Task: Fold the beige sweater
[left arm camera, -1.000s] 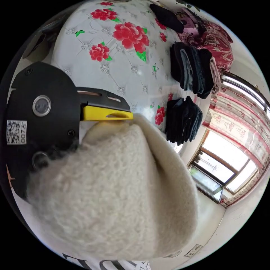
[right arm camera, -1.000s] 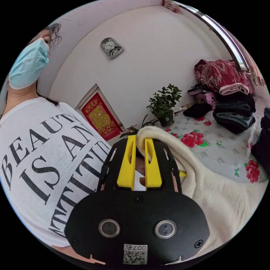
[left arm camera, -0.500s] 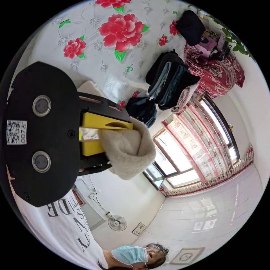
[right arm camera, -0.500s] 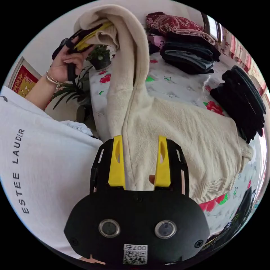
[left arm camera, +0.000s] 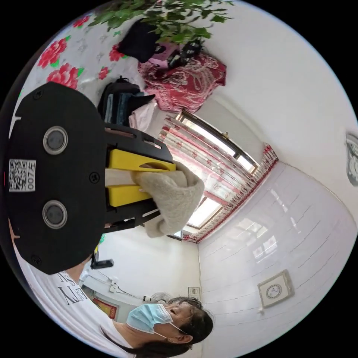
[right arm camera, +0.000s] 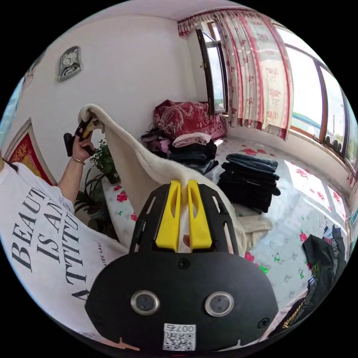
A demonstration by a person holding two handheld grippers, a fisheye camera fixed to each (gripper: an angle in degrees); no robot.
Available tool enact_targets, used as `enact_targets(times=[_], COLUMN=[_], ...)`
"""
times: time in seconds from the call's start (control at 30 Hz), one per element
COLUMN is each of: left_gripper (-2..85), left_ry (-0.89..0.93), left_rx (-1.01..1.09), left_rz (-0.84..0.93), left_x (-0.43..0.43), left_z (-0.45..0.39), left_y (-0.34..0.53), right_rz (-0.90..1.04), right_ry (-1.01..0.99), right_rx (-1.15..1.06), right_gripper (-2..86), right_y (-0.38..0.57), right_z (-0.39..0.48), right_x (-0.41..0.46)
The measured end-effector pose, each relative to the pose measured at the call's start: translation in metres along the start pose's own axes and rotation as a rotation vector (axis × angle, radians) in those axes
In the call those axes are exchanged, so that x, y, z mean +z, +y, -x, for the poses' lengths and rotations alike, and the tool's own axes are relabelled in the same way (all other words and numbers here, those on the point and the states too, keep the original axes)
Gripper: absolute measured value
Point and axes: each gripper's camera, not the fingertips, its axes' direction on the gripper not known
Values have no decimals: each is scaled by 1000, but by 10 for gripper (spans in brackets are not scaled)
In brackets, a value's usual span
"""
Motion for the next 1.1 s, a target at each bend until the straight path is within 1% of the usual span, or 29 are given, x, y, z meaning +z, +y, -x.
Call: enact_targets(times=[0.03,0.07,0.13,0.2,0.27,0.33,0.37,0.4,0.43,0.47,0.5,0.53,0.57,0.6,0.63,0.67,0.7,0.73,0.8,0.87,0.93,0.97,1.0,1.1], left_gripper=[38,38,38,39,40,44,46,52,61,69,86,111,123,136,145,147,149,148,143,136,135,135,135,136], left_ry=[-11,-17,6,49,71,102,116,140,157,152,117,75,35,-27,-54,-71,-107,-144,-198,-230,-303,-316,-331,-279], left_rx=[65,89,135,194,223,193,184,184,193,206,230,274,292,311,318,314,294,256,166,82,-15,-44,-106,-219], left_rz=[-56,-88,-193,-241,-221,-91,-37,103,271,358,513,645,716,860,972,1013,1087,1155,1222,1297,1401,1416,1430,1423], left_x=[6,11,38,72,119,203,226,277,328,352,392,421,432,445,445,441,428,410,374,337,297,289,276,266], left_z=[-23,-35,-74,-105,-133,-155,-158,-162,-164,-164,-160,-153,-148,-134,-120,-113,-98,-81,-54,-30,-1,5,15,27], left_y=[-24,-35,-68,-81,-82,-60,-50,-21,18,42,98,161,193,256,315,341,388,429,479,521,563,570,582,608], right_rz=[-119,-172,-321,-360,-390,-399,-396,-379,-317,-263,-145,-13,54,189,296,326,366,384,384,408,461,474,500,565], right_ry=[-46,-85,-256,-266,-254,-266,-250,-185,-67,20,180,288,320,362,385,370,320,289,275,273,231,214,177,88], right_rx=[-62,-87,-177,-226,-193,-70,-29,69,152,200,325,451,523,648,722,741,776,798,765,690,547,506,420,187], right_gripper=[13,13,12,11,10,10,10,10,11,12,13,16,18,24,29,31,36,41,49,60,75,79,85,98], right_y=[-18,-25,-44,-51,-50,-34,-26,-6,18,32,65,105,126,167,203,217,237,248,246,230,193,183,161,116], right_z=[8,11,22,31,26,-8,-19,-43,-67,-79,-108,-136,-150,-171,-182,-183,-184,-183,-179,-180,-188,-190,-192,-189], right_x=[-47,-68,-134,-161,-176,-182,-181,-176,-167,-160,-142,-121,-110,-90,-72,-65,-52,-41,-21,6,55,70,101,192])
